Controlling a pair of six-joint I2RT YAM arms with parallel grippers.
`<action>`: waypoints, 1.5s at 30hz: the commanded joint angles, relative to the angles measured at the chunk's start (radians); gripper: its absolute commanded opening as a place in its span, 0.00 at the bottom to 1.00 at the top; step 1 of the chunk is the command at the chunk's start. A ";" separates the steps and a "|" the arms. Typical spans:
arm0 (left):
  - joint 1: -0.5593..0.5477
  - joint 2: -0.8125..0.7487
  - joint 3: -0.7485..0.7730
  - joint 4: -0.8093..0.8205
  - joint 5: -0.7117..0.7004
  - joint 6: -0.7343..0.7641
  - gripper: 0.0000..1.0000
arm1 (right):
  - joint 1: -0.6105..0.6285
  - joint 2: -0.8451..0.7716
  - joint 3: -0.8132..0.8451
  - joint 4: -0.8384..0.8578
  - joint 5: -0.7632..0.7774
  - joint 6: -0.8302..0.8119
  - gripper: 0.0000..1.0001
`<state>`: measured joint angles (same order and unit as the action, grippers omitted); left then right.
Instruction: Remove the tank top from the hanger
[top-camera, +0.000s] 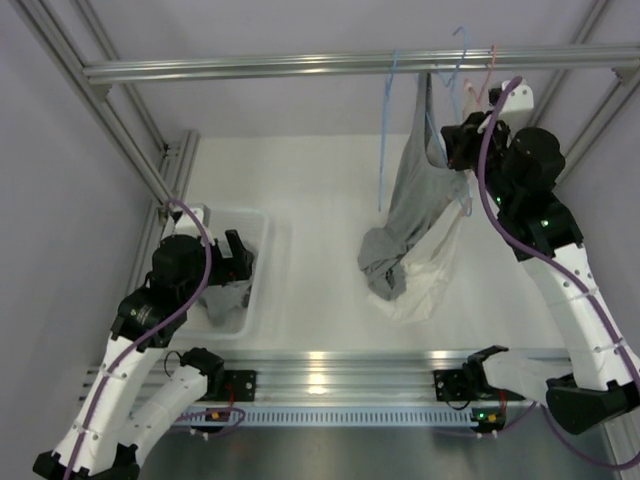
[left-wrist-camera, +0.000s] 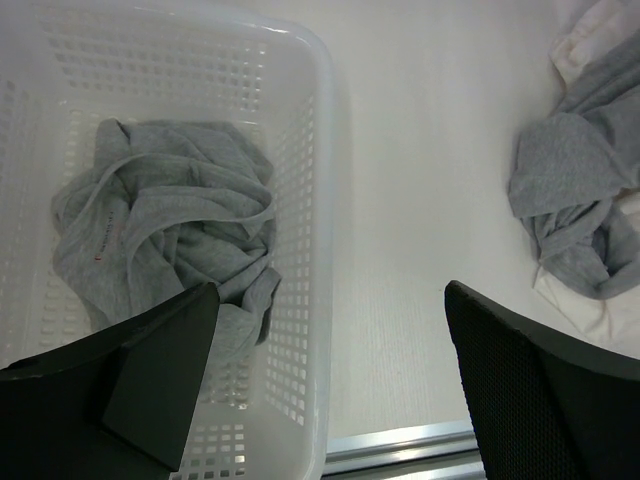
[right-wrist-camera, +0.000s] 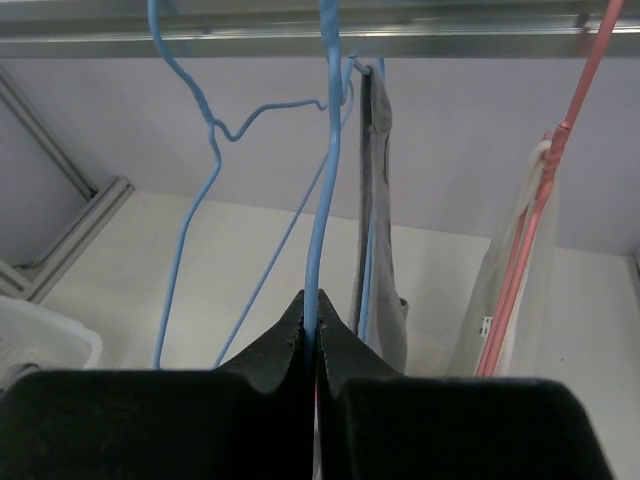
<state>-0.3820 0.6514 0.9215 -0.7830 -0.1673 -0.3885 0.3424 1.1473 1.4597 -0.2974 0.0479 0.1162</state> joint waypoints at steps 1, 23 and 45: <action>0.000 -0.013 0.016 0.071 0.110 0.025 0.99 | -0.017 -0.118 -0.027 0.161 -0.077 0.031 0.00; -0.578 0.544 0.583 0.603 0.418 0.136 0.99 | -0.017 -0.676 -0.226 -0.132 -0.313 0.195 0.00; -0.693 0.967 1.021 0.639 0.149 0.347 0.63 | -0.017 -0.713 -0.094 -0.332 -0.500 0.272 0.00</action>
<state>-1.0748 1.6154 1.8942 -0.2230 0.0525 -0.0872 0.3416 0.4217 1.3186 -0.6395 -0.4057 0.3687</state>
